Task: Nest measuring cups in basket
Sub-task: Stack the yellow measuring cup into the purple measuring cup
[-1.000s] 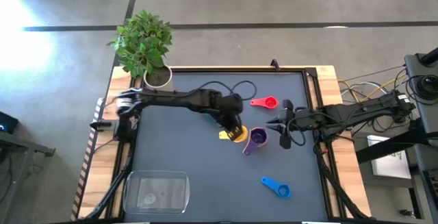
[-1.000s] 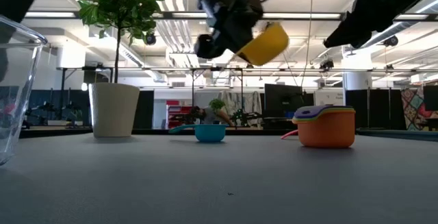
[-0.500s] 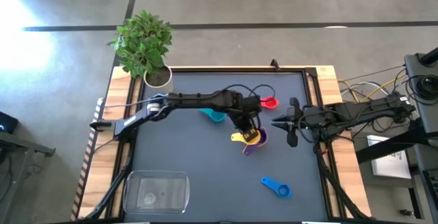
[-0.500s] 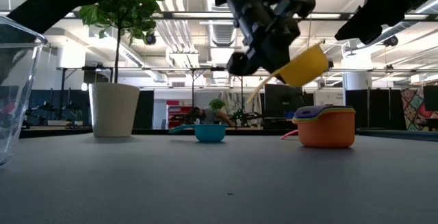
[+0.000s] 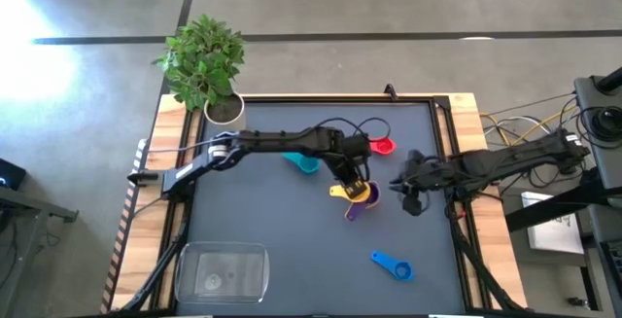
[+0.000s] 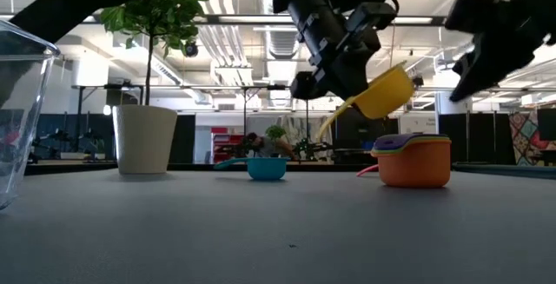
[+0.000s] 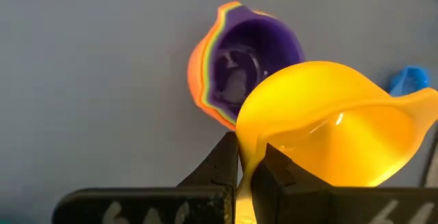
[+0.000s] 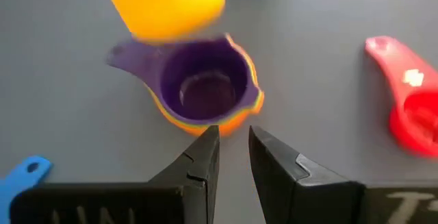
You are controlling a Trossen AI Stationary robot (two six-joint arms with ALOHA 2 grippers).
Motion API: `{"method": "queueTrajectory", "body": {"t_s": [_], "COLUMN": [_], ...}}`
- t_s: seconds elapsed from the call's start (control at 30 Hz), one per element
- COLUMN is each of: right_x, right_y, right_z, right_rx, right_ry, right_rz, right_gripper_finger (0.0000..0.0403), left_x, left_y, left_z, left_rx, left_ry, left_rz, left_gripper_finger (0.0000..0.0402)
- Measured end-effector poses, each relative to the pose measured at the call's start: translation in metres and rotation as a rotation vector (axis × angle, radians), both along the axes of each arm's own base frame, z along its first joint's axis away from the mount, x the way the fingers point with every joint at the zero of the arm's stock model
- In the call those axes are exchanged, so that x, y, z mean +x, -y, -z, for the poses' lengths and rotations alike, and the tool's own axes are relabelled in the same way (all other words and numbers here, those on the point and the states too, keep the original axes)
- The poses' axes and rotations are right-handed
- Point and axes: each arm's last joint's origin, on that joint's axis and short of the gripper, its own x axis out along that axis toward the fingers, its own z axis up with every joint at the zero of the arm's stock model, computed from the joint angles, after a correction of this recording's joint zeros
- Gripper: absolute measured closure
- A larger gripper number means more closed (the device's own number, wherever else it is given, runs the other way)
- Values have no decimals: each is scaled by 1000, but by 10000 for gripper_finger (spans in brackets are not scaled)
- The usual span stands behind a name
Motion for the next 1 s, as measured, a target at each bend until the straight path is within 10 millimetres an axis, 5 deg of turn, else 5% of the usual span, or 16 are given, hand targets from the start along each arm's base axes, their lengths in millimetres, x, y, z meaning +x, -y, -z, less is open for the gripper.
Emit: {"method": "queueTrajectory", "body": {"t_s": [0.43,0.73,1.0], "right_x": [27,32,42], "right_y": [5,12,14], "right_z": [41,53,66], "right_rx": [-1,74,149], "right_ry": [-282,-248,-187], "right_rz": [79,32,-54], "right_gripper_finger": [349,394,394], "left_x": [-12,-32,-63], "left_y": [13,24,25], "left_z": [-10,-31,-21], "left_rx": [113,186,82], "left_ry": [-97,-67,30], "left_rz": [53,18,-130], "left_gripper_finger": [401,401,401]}}
